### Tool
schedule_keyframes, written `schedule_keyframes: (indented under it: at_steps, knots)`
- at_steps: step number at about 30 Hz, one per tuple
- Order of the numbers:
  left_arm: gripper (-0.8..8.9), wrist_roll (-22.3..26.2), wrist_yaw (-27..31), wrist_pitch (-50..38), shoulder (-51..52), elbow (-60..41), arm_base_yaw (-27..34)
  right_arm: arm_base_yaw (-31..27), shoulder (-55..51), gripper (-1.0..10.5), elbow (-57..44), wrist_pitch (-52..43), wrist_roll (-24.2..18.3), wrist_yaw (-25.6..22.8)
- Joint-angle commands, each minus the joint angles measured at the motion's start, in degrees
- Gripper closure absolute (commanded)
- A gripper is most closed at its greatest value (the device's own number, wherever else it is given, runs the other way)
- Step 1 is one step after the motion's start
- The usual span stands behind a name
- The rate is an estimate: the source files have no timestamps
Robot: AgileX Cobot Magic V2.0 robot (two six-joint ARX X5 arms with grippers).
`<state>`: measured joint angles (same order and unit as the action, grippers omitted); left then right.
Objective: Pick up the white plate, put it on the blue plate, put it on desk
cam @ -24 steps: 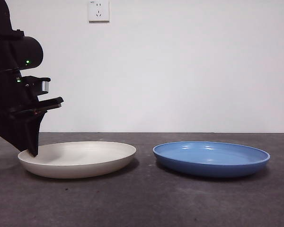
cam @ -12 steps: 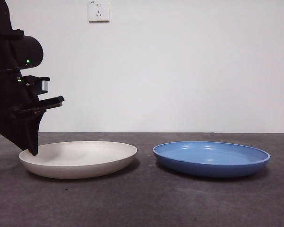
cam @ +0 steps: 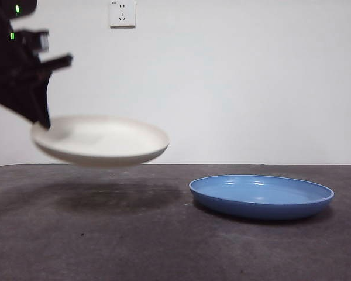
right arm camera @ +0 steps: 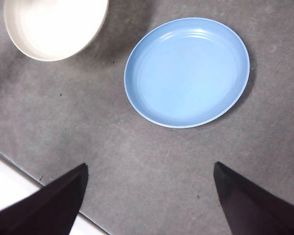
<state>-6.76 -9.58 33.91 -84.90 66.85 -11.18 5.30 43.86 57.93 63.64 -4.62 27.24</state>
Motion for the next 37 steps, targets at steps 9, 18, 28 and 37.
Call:
schedule_keyframes:
  at_steps: [9, 18, 28, 37]
  knots:
    - [8.04, -3.8, -1.6, -0.9, -1.9, 9.6, -10.8, 0.2, -1.0, 5.3, 1.3, -1.0, 2.8, -0.3]
    - [8.04, -5.5, -1.3, -0.9, -14.2, 19.0, -18.7, 0.2, -5.5, 5.3, 3.4, 0.0, 5.2, -0.9]
    - [8.04, -6.1, -0.4, -0.5, -28.9, 29.0, -23.9, 0.2, -7.6, 5.3, 10.5, 3.5, 5.5, -5.7]
    - [8.04, -6.2, 1.2, -0.6, -36.2, 31.9, -25.5, 0.2, -7.7, 5.3, 11.9, 4.2, 5.5, -6.4]
